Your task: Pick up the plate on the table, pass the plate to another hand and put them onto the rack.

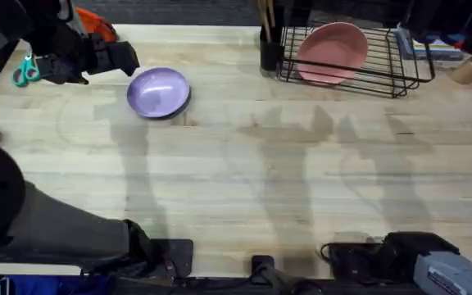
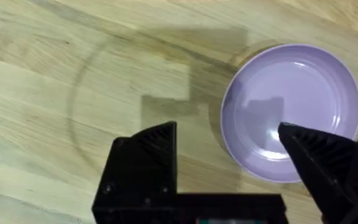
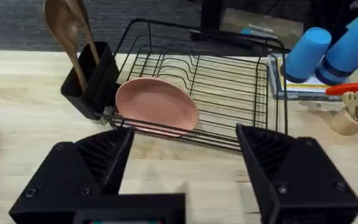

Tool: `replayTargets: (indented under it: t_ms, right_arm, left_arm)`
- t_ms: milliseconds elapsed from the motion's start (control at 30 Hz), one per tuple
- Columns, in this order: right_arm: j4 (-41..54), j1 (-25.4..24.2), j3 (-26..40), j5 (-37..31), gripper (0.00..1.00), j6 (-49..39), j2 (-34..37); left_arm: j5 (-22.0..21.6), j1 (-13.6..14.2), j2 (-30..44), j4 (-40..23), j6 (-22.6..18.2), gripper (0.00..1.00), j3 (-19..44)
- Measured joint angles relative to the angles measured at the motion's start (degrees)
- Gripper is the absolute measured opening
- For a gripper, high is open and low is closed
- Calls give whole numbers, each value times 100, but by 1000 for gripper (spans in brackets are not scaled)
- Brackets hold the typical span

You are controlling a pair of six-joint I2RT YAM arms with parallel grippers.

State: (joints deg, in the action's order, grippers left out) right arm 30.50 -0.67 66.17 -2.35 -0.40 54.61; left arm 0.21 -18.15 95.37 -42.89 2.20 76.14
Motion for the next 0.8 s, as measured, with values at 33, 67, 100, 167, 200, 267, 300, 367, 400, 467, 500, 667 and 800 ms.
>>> replayTargets:
  t_ms: [33, 67, 100, 167, 200, 267, 300, 367, 400, 467, 500, 667, 800]
  right_arm:
    - [0, 0, 0, 0, 998, 0, 0]
    - [0, 0, 0, 0, 998, -1, -1]
    - [0, 0, 0, 0, 998, -2, 0]
    - [0, 0, 0, 0, 998, -1, 0]
    - [0, 0, 0, 0, 998, -2, 0]
    - [0, 0, 0, 0, 998, -1, -1]
    - [2, 0, 0, 0, 998, 0, -1]
    - [0, 0, 0, 0, 998, -2, -2]
    - [0, 0, 0, 0, 998, -2, -2]
    - [0, 0, 0, 0, 998, 0, 0]
    - [7, 0, 0, 0, 998, 0, 0]
    - [17, 0, 0, 172, 998, 2, 0]
    - [20, 83, 0, 325, 998, 2, 0]
  left_arm:
    - [2, 0, 11, -8, 0, 995, 0]
    - [2, 0, 23, -21, 0, 995, 0]
    - [2, 0, 27, -41, 0, 995, 0]
    - [2, 0, 29, -72, 0, 995, 0]
    - [2, 0, 27, -81, 0, 995, 0]
    - [2, 0, 29, -85, 0, 995, 0]
    - [2, 0, 28, -85, 0, 995, 0]
    - [2, 0, 29, -83, 0, 995, 0]
    - [2, 0, 29, -76, 8, 995, 0]
    - [2, 0, 37, 38, 273, 995, 0]
    - [2, 0, 82, 159, 501, 995, 0]
    - [2, 0, 315, 138, 759, 995, 0]
    - [21, 2, 807, 28, 896, 995, 0]
